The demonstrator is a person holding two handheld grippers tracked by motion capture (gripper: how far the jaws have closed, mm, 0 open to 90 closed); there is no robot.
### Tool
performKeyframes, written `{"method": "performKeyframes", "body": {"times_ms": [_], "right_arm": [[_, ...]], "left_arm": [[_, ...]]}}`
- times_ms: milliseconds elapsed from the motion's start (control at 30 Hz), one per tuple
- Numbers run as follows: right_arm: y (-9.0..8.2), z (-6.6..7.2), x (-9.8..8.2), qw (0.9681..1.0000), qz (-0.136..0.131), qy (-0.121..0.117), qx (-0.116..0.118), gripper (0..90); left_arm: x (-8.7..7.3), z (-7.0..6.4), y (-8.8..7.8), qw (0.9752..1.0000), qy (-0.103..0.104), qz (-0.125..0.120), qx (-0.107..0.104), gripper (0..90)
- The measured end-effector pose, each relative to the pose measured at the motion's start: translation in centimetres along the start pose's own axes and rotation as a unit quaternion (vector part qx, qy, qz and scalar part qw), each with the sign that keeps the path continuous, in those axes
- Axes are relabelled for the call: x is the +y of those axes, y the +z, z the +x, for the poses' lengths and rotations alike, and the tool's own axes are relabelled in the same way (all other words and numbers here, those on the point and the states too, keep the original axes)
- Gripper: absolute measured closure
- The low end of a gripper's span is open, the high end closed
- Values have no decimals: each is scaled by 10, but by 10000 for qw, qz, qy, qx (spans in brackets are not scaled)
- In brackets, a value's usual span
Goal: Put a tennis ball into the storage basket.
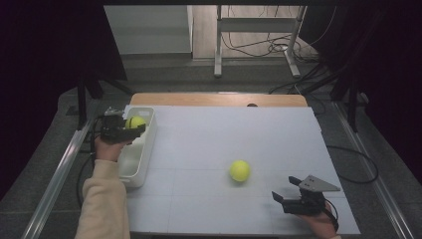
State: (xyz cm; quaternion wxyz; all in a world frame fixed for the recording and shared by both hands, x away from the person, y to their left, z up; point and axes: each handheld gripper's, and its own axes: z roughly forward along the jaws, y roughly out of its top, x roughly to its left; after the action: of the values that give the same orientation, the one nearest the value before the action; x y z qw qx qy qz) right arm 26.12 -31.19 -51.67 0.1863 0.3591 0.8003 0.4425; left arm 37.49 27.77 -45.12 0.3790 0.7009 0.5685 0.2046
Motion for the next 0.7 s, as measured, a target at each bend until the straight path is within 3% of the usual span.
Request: {"method": "performKeyframes", "body": {"times_ms": [200, 600, 700], "right_arm": [[0, 0, 0, 10000, 10, -11, 5, 142], [0, 0, 0, 10000, 0, -1, 6, 142], [0, 0, 0, 10000, 2, -1, -3, 142]], "left_arm": [[3, -4, -5, 9999, -11, -126, -54, 118], [10, -23, -11, 9978, 260, -429, -439, 116], [11, -27, -13, 9963, 209, -559, -617, 124]]}}
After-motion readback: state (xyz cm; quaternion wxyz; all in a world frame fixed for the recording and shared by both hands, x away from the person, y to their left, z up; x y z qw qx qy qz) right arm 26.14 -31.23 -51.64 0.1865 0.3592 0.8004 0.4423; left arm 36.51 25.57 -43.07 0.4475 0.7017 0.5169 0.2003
